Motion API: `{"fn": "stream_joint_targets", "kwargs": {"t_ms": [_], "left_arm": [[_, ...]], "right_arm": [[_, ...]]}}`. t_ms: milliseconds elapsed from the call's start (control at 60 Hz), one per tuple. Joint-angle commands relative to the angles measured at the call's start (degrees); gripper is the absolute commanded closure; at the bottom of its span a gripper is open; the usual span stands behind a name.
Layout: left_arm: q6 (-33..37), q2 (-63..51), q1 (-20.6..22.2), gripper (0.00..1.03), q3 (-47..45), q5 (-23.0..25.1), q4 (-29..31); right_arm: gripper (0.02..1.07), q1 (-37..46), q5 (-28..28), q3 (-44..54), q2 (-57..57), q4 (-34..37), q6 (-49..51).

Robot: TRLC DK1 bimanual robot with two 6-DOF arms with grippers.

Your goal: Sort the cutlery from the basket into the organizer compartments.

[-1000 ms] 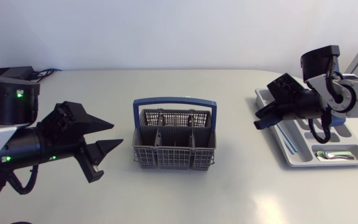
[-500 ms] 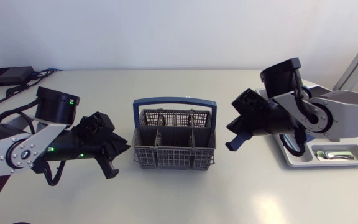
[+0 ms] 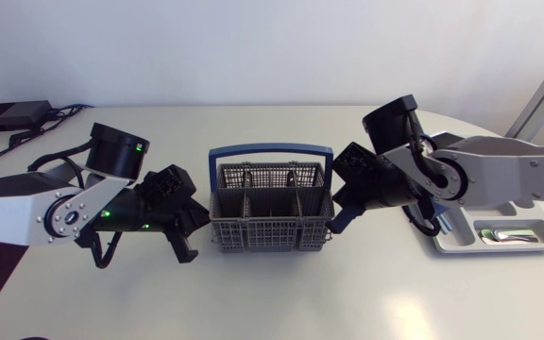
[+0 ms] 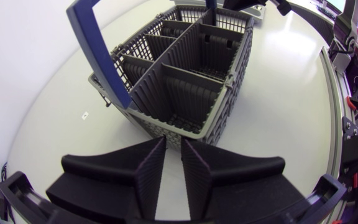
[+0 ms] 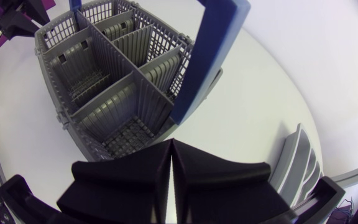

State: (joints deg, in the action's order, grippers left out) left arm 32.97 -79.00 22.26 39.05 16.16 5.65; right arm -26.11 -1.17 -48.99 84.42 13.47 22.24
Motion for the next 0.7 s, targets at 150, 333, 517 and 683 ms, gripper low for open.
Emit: {"fn": "stream_joint_targets", "kwargs": {"t_ms": [150,333,517,683], "left_arm": [[-0.63,-2.03,0.59,0.83,3.93,1.41,-1.78],[-0.63,-3.44,-0.82,0.83,4.9,1.41,-2.31],[-0.45,-4.58,-2.31,0.83,5.43,1.41,-2.93],[-0.36,-4.49,-2.49,0.83,4.99,1.41,-2.93]], "right_arm": [[1.02,-0.79,-1.47,-2.78,3.2,-0.2,-1.5],[1.02,-1.49,-1.38,-2.25,2.41,0.06,-1.85],[1.02,-2.72,0.47,-1.9,1.71,0.32,-2.29],[1.02,-2.19,0.91,-1.54,1.8,0.32,-2.29]]}}
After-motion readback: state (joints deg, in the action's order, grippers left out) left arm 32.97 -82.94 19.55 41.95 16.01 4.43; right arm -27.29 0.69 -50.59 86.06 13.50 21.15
